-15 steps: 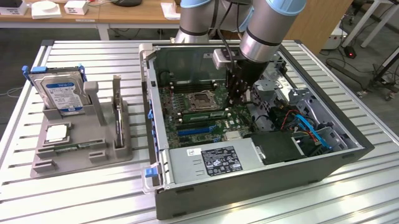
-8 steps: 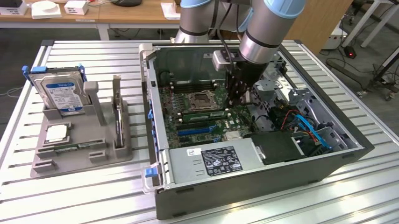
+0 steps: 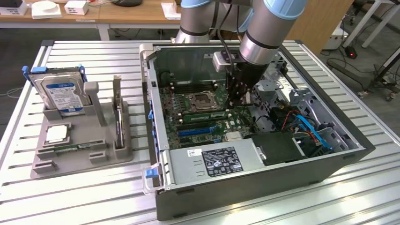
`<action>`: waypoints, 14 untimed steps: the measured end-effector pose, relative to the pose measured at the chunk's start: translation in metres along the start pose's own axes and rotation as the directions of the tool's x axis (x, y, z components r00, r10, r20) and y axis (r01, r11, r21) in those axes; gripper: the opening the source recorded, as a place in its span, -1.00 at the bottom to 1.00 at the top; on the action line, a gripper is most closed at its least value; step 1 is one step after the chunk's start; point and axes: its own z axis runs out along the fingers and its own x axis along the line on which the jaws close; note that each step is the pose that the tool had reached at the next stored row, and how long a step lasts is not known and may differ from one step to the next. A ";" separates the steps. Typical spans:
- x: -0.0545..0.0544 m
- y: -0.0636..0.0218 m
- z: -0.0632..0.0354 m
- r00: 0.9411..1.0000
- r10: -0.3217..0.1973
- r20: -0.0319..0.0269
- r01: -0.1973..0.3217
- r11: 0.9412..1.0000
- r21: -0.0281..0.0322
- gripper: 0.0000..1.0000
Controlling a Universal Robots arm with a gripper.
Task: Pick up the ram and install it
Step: 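Press down the ram until it locks into place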
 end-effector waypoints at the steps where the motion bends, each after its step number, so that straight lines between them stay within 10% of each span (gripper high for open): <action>1: 0.000 -0.0006 0.0000 1.000 0.000 0.000 0.000 1.000 0.000 -0.81; 14: 0.000 -0.0069 0.0010 1.000 0.000 0.000 0.000 1.000 0.000 -0.81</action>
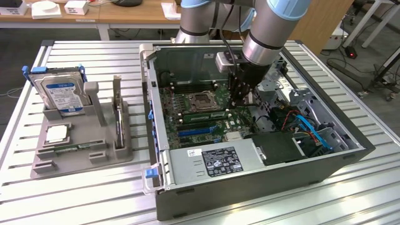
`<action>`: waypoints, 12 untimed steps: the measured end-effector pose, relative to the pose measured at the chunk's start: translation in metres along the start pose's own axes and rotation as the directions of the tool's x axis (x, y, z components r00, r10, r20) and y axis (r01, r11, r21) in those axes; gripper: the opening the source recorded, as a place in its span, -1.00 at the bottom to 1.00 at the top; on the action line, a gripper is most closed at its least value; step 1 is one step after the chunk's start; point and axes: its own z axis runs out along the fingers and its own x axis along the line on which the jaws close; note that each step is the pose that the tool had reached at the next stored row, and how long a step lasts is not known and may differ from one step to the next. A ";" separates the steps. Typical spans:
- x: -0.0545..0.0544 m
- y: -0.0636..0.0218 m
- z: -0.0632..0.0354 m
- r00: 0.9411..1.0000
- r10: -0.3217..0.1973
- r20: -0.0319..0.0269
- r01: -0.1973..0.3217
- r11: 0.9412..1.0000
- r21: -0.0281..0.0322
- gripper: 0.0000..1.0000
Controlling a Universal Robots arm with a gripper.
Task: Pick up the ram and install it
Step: 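Press down the ram until it locks into place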
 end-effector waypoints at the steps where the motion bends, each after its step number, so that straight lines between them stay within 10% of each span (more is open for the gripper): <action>1: 0.000 -0.0001 0.0008 1.000 0.000 0.000 0.000 1.000 0.000 -0.81; 12: 0.000 -0.0004 0.0049 1.000 0.000 0.000 0.000 1.000 0.000 -0.81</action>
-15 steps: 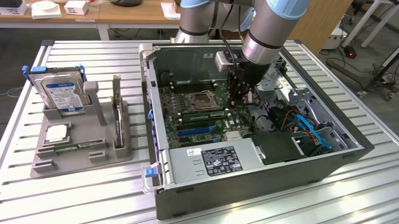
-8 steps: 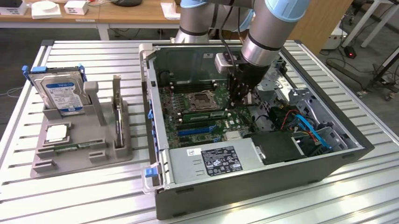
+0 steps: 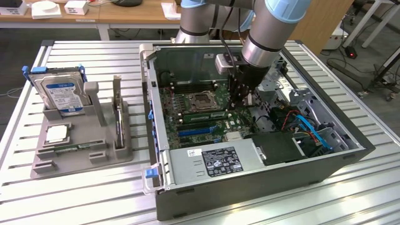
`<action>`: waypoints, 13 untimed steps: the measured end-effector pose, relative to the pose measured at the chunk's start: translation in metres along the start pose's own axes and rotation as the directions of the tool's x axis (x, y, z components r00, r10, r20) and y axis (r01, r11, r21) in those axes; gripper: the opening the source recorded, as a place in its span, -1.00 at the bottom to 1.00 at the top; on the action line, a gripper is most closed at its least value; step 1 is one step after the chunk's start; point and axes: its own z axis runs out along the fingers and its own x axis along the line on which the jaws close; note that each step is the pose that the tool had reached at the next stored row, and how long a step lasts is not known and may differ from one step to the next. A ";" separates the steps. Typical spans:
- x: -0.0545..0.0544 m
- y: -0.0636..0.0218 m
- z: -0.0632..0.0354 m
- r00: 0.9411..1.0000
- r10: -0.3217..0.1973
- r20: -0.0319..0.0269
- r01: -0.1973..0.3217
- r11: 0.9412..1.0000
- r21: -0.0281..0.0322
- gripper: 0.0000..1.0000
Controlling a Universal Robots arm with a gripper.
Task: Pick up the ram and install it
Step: 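Press down the ram until it locks into place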
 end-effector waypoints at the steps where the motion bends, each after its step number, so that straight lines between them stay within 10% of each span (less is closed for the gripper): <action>1: -0.001 0.0000 0.0001 1.000 0.000 0.000 0.000 1.000 0.000 -0.81; 13: -0.002 -0.0001 0.0034 1.000 0.000 0.000 0.000 1.000 0.000 -0.81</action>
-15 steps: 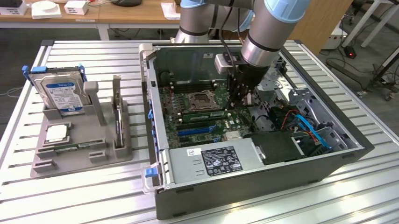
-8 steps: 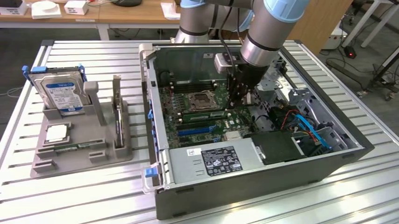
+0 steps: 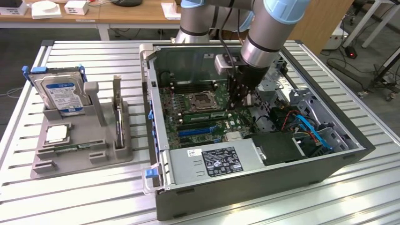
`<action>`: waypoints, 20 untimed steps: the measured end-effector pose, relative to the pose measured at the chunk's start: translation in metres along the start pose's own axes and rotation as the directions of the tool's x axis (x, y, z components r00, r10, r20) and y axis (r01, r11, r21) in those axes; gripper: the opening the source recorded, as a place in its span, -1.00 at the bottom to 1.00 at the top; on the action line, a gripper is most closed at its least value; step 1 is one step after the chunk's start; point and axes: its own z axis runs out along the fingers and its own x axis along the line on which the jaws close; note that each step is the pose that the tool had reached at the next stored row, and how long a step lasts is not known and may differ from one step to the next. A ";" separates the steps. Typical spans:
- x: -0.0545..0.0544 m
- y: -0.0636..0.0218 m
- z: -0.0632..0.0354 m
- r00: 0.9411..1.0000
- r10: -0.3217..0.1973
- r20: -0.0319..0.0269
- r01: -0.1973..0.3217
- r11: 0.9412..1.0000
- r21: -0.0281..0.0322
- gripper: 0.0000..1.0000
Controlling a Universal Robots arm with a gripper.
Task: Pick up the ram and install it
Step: 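Press down the ram until it locks into place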
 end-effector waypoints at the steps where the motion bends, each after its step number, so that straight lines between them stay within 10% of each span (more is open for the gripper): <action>1: 0.000 0.0000 0.0007 1.000 0.000 0.000 0.000 1.000 0.000 -0.81; 20: 0.000 0.0012 0.0051 1.000 0.000 0.000 0.000 1.000 0.000 -0.81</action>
